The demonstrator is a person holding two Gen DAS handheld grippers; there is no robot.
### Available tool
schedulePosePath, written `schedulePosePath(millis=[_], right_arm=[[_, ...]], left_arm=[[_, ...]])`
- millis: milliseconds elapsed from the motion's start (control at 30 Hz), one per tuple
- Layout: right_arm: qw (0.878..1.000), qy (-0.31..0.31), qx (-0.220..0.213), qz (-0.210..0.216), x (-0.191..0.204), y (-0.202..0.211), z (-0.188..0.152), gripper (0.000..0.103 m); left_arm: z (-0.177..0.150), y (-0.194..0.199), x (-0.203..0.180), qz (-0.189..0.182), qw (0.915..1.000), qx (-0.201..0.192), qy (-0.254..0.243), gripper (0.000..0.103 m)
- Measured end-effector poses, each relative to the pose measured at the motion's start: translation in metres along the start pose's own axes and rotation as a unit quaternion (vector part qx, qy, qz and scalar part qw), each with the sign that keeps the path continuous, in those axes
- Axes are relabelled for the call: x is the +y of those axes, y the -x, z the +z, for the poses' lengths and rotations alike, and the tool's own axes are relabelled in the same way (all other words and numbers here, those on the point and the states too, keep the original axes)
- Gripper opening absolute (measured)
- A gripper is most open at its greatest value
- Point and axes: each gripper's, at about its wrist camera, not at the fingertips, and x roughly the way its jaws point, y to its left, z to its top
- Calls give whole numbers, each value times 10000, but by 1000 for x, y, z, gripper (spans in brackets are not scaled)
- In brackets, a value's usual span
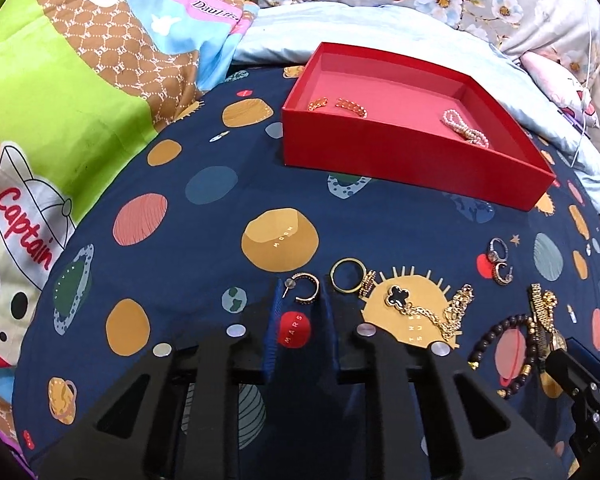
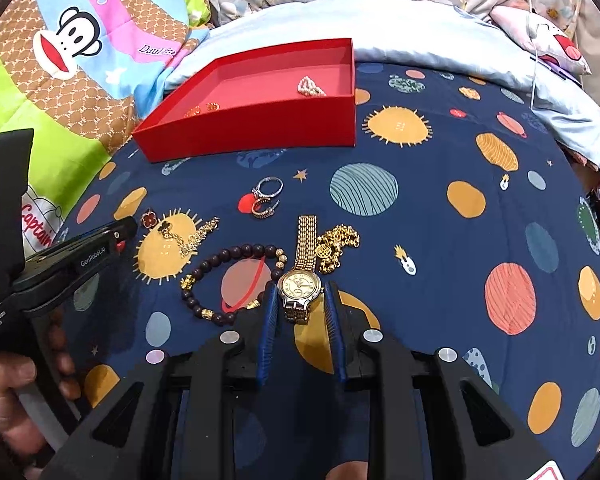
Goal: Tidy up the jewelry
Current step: 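Grasp a gold hoop earring with the left tool while the right tool grasps the gold watch, then lower the earring and watch into the red tray and open both tools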
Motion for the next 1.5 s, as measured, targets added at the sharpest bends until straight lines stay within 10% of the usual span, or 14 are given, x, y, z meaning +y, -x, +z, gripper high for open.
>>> schedulePosePath(millis=[500, 767, 1100, 1500], right_arm=[[9984, 31, -494, 274, 5, 48, 31, 22], [9936, 93, -1081, 319, 0, 60, 99, 22], [9924, 128, -1194, 259, 0, 19, 168, 22], [9973, 113, -717, 121, -5, -44, 174, 22]], left_arm=[[19, 63, 6, -266, 9990, -362, -11, 18], [71, 78, -11, -392, 9952, -869, -206, 18], [136, 40, -36, -330, 9934, -1051, -324, 18], [147, -22, -45, -179, 9973, -628, -332, 18]])
